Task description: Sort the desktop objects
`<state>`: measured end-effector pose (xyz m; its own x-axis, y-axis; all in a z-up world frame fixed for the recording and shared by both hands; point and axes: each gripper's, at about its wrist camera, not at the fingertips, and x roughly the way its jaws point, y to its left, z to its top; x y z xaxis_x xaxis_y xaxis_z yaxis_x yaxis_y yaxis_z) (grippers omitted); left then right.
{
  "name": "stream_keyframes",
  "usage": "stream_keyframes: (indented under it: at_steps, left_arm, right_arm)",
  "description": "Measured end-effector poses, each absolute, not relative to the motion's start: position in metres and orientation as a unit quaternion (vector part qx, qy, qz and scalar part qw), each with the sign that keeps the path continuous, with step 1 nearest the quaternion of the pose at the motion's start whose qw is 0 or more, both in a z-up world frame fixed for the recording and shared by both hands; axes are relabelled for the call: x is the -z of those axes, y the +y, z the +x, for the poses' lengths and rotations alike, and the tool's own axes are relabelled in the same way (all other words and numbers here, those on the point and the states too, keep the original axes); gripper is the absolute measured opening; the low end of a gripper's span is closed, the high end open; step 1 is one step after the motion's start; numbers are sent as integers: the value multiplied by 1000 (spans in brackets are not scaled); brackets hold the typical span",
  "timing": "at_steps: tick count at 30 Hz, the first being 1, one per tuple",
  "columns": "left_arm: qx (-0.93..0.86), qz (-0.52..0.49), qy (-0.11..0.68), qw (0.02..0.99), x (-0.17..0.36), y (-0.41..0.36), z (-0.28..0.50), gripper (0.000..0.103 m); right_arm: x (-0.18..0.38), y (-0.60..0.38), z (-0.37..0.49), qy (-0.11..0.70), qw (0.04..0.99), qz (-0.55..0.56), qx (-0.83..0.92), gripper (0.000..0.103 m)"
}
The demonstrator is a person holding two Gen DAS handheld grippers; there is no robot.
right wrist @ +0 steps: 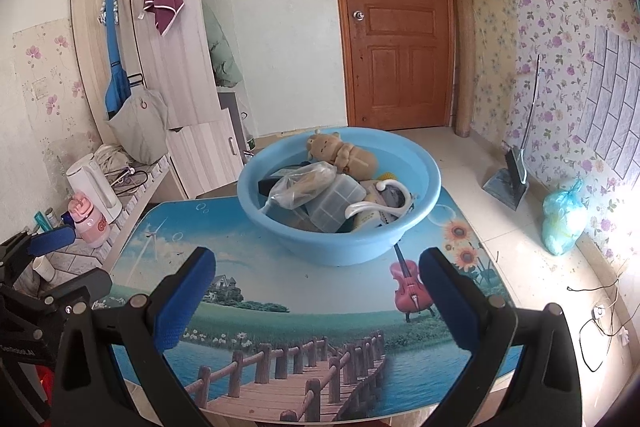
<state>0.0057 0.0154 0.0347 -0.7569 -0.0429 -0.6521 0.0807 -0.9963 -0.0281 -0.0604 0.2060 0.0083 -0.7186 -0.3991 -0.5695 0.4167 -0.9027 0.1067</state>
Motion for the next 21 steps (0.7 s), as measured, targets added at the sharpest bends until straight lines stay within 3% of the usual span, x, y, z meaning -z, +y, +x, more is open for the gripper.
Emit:
stream_keyframes:
  at_steps: [21]
  left_arm:
    - [940,338,49,5,-29,24,-1,103]
  right_arm:
    - [7,214,-59,23,218,326,920,103]
